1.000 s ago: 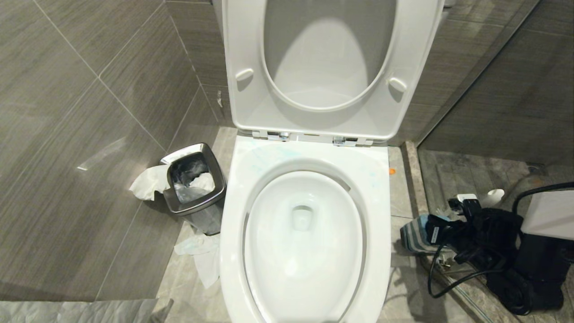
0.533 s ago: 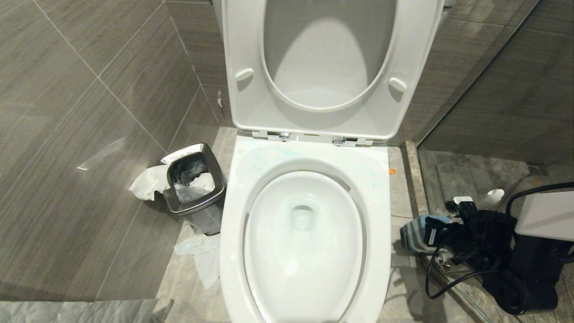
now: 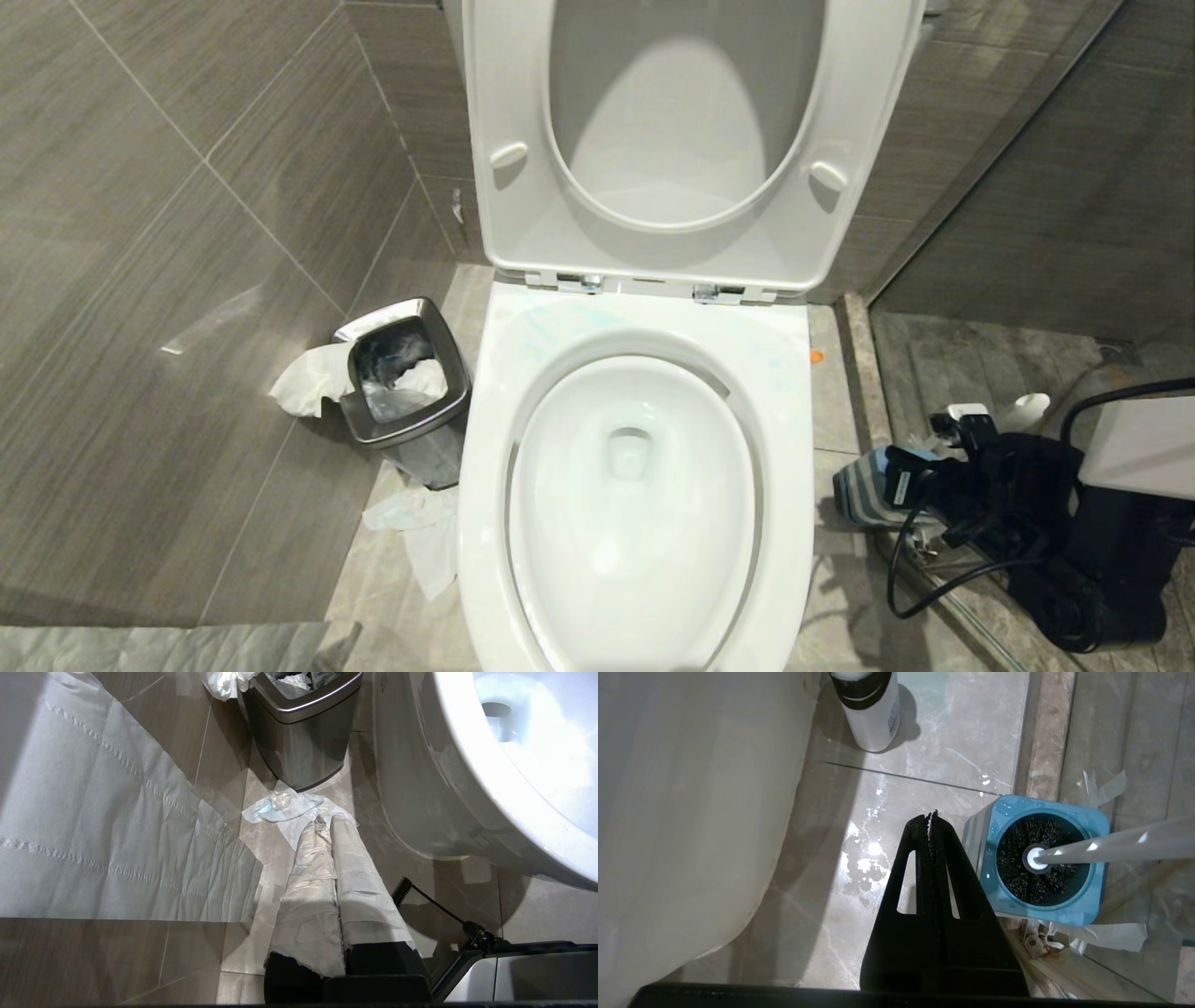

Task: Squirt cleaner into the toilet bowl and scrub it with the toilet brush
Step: Pour in the cleaning agent

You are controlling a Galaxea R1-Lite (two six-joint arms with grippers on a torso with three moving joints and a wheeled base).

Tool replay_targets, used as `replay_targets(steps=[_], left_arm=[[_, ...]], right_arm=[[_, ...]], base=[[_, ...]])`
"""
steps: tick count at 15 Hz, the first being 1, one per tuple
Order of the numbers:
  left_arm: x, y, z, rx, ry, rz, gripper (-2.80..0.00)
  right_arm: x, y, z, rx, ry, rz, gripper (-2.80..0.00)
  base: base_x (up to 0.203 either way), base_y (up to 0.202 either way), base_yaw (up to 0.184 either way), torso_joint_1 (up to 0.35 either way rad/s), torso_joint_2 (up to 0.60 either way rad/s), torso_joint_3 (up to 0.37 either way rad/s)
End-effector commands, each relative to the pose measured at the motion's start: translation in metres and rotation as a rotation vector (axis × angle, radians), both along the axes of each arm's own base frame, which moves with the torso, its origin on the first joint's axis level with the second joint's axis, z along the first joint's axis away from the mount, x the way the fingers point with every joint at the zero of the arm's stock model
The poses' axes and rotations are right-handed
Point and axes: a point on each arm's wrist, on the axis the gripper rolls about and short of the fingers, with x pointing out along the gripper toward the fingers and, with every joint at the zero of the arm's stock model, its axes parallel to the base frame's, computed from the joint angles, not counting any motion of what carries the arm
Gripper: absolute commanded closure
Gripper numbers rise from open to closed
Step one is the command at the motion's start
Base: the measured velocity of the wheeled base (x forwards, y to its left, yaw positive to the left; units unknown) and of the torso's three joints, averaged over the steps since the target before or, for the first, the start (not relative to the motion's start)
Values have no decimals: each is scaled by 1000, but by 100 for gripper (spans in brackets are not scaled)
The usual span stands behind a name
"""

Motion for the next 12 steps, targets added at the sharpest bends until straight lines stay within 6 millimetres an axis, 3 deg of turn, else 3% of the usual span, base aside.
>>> replay_targets(steps=[1, 12], left_arm=[[0, 0, 0, 1, 2, 0, 0], [0, 0, 0, 9, 2, 9, 0]], right_arm=[[1, 0, 5, 0, -24, 3, 0], [2, 0, 5, 3, -24, 20, 0]], base=[[0, 0, 0, 0, 0, 0], [0, 0, 0, 0, 1, -18]])
